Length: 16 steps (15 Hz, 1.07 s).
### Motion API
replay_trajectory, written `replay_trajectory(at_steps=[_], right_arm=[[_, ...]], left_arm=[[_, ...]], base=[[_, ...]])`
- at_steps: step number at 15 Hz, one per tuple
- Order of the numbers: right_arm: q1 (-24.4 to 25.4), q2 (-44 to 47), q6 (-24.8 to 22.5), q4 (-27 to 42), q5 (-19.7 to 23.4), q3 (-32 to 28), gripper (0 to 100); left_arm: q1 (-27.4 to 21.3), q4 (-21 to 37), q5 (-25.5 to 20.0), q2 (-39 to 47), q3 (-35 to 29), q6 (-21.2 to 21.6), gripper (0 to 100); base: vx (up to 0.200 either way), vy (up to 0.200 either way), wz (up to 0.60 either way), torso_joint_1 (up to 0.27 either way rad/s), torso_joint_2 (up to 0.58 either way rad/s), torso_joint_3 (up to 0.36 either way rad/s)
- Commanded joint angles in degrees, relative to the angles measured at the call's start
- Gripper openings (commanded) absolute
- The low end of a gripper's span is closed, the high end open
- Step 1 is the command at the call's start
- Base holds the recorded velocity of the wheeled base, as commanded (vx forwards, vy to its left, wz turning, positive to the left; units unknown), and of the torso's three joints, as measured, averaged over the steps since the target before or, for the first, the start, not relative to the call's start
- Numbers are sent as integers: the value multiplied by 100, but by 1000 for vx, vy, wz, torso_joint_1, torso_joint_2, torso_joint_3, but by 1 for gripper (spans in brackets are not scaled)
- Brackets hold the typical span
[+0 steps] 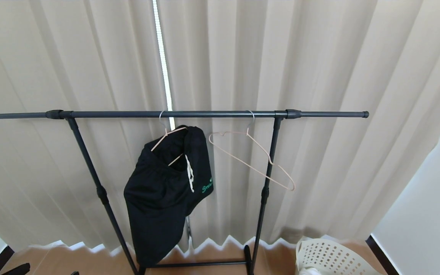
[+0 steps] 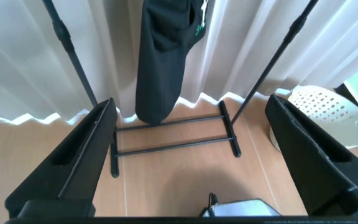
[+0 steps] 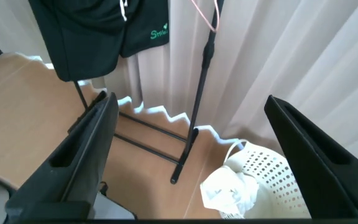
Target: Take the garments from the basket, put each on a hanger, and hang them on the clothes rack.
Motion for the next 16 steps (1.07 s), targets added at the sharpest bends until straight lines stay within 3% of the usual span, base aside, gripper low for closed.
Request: replay_trajectory(at_steps=[1, 5, 9, 13, 16], right_arm=[[-186, -1847, -89, 1143, -31, -120, 100], [-625, -1829, -72, 1143, -31, -120, 100], [-1381, -1873, -63, 1134, -31, -120, 100], [-1750, -1996, -63, 1152, -31, -120, 100], [-1944, -2383, -107, 1143, 13, -120, 100]], left_arm=[[-12, 373, -3, -605, 16, 41, 100], [-20, 1551, -117, -1475, 16, 67, 100], [507, 1568, -12, -1923, 16, 269, 100], [1711, 1568, -21, -2917, 16, 884, 100], [1887, 1638, -232, -3927, 16, 761, 100]], base=[[0, 0, 0, 0, 0, 0], [0, 0, 0, 0, 0, 0], [0, 0, 0, 0, 0, 0], [0, 0, 0, 0, 0, 0], [0, 0, 0, 0, 0, 0]])
